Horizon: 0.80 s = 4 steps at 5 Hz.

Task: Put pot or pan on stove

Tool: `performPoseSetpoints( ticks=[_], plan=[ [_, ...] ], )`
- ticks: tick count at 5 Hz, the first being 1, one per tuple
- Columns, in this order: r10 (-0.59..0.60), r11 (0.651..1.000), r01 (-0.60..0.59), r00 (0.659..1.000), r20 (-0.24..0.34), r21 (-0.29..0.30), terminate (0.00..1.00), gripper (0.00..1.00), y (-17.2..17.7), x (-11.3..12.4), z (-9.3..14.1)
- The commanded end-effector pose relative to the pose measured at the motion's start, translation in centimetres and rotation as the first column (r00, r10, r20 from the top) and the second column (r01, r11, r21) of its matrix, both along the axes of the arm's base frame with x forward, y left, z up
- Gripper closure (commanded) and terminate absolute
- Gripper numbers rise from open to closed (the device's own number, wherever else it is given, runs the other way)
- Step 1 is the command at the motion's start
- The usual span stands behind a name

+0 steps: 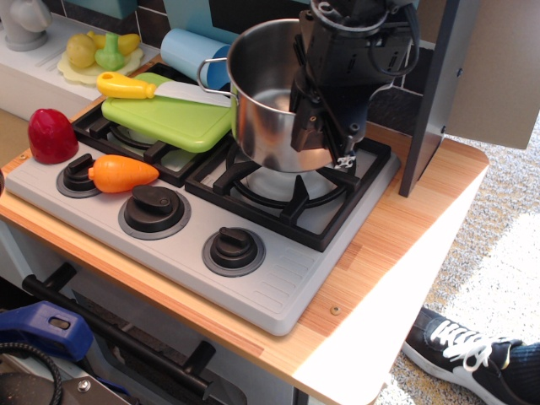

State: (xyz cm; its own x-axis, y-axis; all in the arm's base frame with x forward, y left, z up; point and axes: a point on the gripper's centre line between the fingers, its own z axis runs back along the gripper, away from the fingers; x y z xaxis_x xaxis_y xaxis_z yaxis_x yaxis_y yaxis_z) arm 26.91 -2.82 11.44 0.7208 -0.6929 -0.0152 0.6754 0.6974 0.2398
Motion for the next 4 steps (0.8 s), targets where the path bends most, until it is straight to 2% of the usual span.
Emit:
performPoseSetpoints(
  ticks=[1,2,3,4],
  plan=[
    [-0.074,0.994,0.077,0.996,0.040,-0.074,0.00,1.00,0.6,1.7,-1.1],
    [-0.086,0.988,0.091,0.995,0.048,-0.126,0.00,0.00,1.0,1.6,-2.8],
    [-0.086,0.988,0.091,0.995,0.048,-0.126,0.00,0.00,1.0,1.6,-2.8],
    [-0.086,0.988,0.091,0.995,0.048,-0.126,1.00,0.00,1.0,1.6,-2.8]
  ],
)
